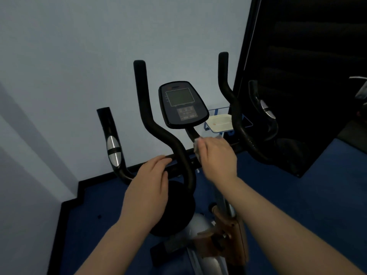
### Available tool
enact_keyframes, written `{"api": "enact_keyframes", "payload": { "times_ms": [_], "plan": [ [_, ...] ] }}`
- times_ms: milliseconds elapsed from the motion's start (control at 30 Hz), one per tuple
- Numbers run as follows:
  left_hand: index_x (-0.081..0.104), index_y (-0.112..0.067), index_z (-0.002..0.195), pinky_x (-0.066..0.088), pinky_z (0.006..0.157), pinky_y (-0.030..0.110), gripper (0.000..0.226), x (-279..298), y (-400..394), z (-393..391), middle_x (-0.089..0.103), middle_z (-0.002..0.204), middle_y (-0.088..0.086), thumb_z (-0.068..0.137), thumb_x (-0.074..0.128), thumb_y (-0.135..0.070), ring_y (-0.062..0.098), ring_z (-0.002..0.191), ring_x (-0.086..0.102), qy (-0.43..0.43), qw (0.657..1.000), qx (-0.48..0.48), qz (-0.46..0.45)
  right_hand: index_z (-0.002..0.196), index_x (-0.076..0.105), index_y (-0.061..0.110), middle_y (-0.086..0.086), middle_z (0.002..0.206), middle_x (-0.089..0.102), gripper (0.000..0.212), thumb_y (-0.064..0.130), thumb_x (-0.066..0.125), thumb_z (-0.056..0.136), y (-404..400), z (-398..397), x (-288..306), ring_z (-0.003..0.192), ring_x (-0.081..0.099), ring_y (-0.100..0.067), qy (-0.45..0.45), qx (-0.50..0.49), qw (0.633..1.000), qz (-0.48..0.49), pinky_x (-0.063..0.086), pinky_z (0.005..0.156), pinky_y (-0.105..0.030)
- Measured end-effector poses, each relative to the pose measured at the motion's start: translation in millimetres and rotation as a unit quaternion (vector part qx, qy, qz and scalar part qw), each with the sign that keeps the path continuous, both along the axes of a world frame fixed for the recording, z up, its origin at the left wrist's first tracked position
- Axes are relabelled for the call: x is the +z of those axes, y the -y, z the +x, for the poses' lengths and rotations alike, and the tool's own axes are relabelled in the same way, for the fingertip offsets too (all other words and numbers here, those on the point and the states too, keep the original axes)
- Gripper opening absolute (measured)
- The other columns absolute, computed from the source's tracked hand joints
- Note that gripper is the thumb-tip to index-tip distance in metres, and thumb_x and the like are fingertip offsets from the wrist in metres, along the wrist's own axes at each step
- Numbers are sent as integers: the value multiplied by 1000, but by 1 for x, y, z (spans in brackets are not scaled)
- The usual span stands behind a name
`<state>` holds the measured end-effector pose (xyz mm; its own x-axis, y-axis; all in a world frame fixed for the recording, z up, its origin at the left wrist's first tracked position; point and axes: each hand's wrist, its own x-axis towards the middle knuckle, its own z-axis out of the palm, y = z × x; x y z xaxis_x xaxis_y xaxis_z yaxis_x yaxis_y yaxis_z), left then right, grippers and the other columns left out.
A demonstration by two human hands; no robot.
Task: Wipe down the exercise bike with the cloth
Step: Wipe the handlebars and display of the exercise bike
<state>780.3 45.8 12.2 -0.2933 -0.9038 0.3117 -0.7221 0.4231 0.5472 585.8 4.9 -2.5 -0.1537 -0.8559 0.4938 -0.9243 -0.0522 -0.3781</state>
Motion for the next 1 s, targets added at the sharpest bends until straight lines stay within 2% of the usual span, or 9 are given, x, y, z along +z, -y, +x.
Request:
{"api": "enact_keyframes", "payload": {
  "times_ms": [133,233,367,467,567,633,733,900,1000],
  "plan": [
    [63,-26,122,32,107,19,35,-11,-17,11,53,133,-17,101,41,-7,-1,125,45,-135,989,22,60,95,67,25,9,91,69,45,37,24,101,-16,-2,-15,93,62,-11,-85,82,993,11,15,118,-33],
    [62,-28,121,31,112,24,36,-15,-16,11,52,132,-21,102,38,-8,-3,127,43,-157,984,19,77,92,64,30,13,89,68,39,34,26,101,-7,-10,-5,88,64,-10,-153,68,985,40,-4,121,-37],
    [59,-31,121,24,120,32,37,-17,-15,13,50,127,-26,103,36,-9,-5,133,36,-174,981,1,87,92,68,18,-2,79,69,32,24,38,103,0,19,-6,81,64,-26,-33,-6,999,21,11,115,-28],
    [57,-35,119,15,122,28,37,-20,-16,15,48,128,-29,104,34,-10,-7,136,31,-190,976,-19,102,102,72,18,-4,96,72,35,31,40,104,-14,13,-2,109,58,-30,86,-4,996,40,32,93,-28],
    [57,-36,116,9,119,19,37,-23,-14,17,49,130,-27,103,34,-9,-4,138,31,-202,974,-24,98,88,72,13,1,75,68,49,42,35,103,-28,15,12,79,65,-19,230,-23,972,33,45,66,-31],
    [58,-37,113,17,118,23,37,-24,-15,16,49,131,-28,102,37,-8,-5,134,36,-227,970,-14,86,86,72,13,3,69,67,50,43,35,103,-42,31,16,67,63,-7,319,-40,947,-1,47,61,-24],
    [61,-32,108,37,105,27,38,-23,-18,13,54,122,-26,98,41,-2,-3,121,48,-268,963,15,29,95,73,18,5,79,72,47,47,37,99,-67,58,13,77,67,-2,429,-19,902,-44,50,67,-15],
    [58,-29,105,42,89,12,36,-23,-20,15,51,107,-15,98,41,2,2,104,54,-327,944,25,18,100,64,42,23,86,68,40,62,31,90,-96,87,11,82,63,7,351,1,936,18,50,66,-16],
    [54,-34,102,38,82,2,32,-23,-21,14,51,106,-15,101,40,-6,-7,100,52,-340,937,26,74,98,62,34,15,83,68,33,53,34,96,-111,81,4,80,63,5,366,1,930,20,47,62,-11]
  ]
}}
